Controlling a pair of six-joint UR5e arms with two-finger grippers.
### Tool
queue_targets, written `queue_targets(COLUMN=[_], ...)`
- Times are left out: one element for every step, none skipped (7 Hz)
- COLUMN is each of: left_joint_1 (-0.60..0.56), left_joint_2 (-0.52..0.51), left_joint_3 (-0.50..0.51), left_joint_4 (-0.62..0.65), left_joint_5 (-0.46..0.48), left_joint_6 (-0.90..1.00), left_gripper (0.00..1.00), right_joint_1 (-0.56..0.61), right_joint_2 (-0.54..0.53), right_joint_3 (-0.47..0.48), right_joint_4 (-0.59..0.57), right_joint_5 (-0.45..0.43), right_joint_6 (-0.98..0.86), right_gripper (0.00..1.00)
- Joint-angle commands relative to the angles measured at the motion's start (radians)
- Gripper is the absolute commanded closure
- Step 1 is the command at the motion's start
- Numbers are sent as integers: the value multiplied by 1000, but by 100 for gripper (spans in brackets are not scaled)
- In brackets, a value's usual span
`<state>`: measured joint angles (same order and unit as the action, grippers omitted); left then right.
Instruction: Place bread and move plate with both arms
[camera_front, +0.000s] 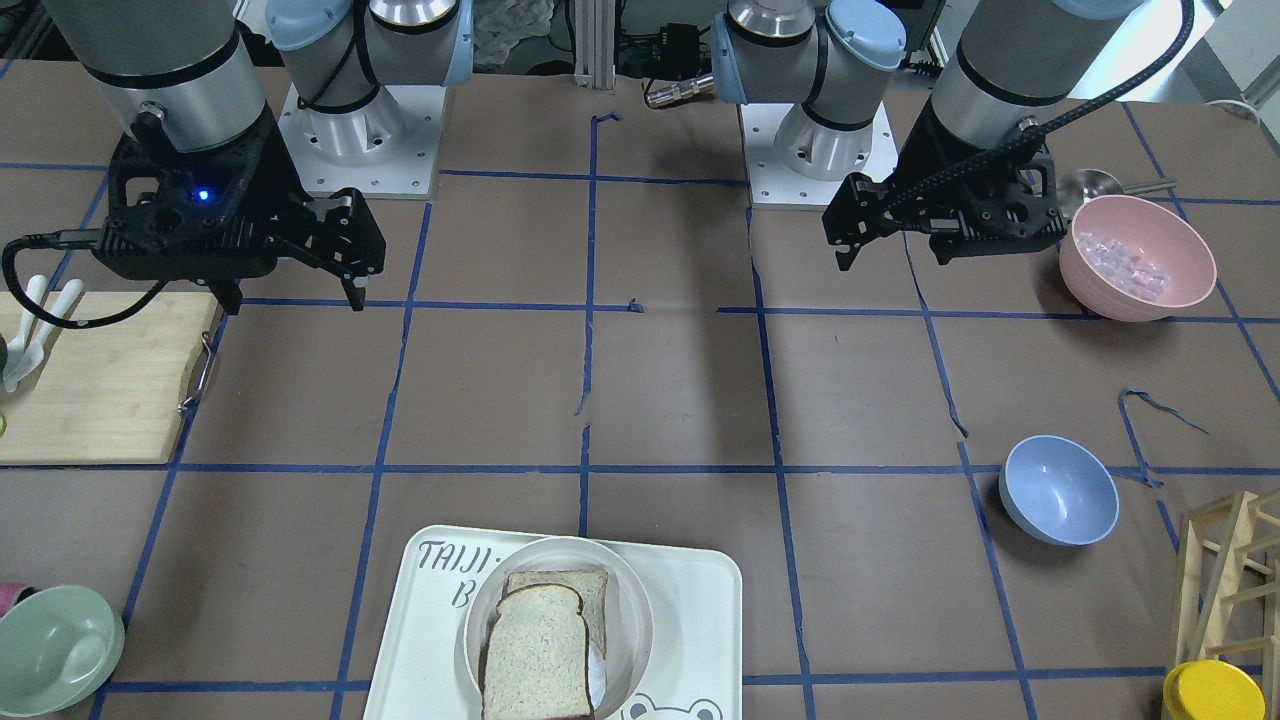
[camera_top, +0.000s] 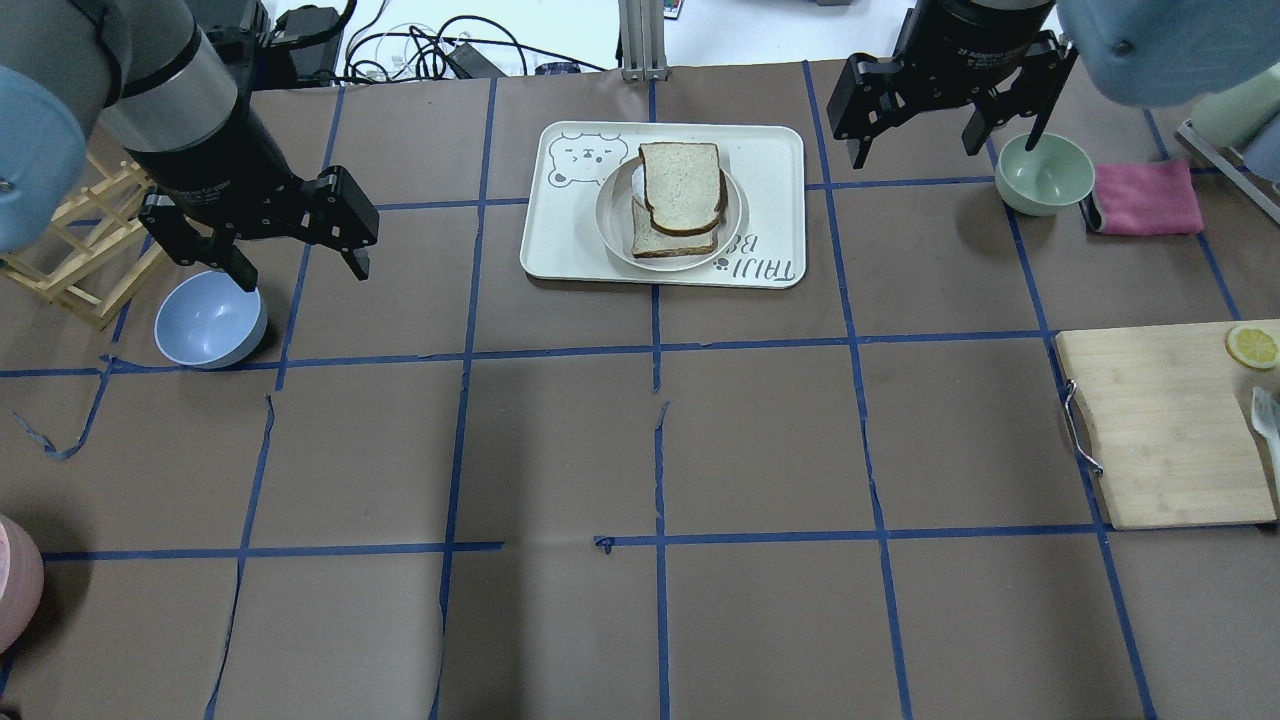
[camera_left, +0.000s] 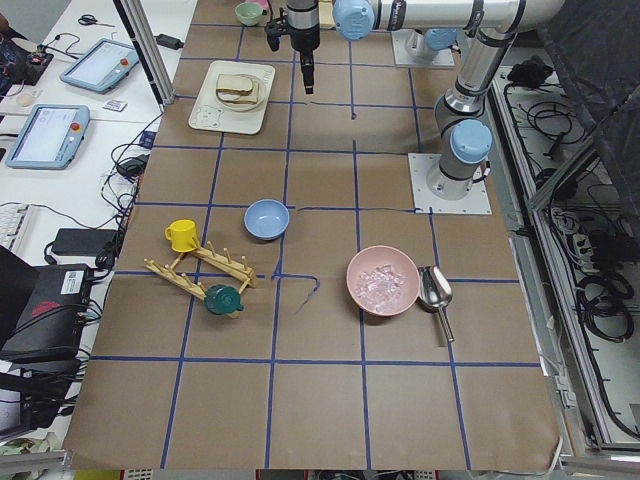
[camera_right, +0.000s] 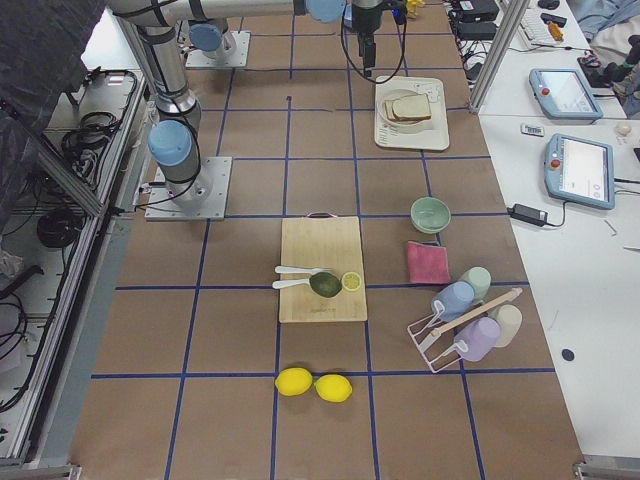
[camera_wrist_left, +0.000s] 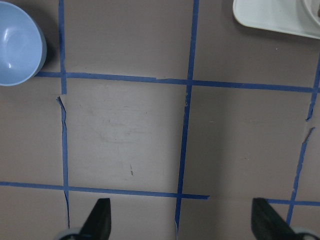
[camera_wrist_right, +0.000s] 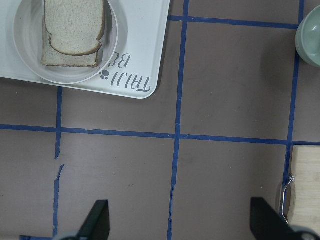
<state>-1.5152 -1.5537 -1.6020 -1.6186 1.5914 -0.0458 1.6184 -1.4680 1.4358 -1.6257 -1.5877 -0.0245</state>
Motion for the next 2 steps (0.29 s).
queue_targets(left_joint_1=[-2,0], left_joint_2=[3,3], left_joint_3=[-7,-7], left_joint_4=[-1,-1], left_joint_5=[-5,-2], left_joint_6=[0,4], left_gripper=[0,0], right_joint_1=[0,0], right_joint_2=[0,0], right_joint_3=[0,0], right_joint_4=[1,1], right_joint_5=[0,0], right_joint_6=[0,0], right_gripper=[0,0])
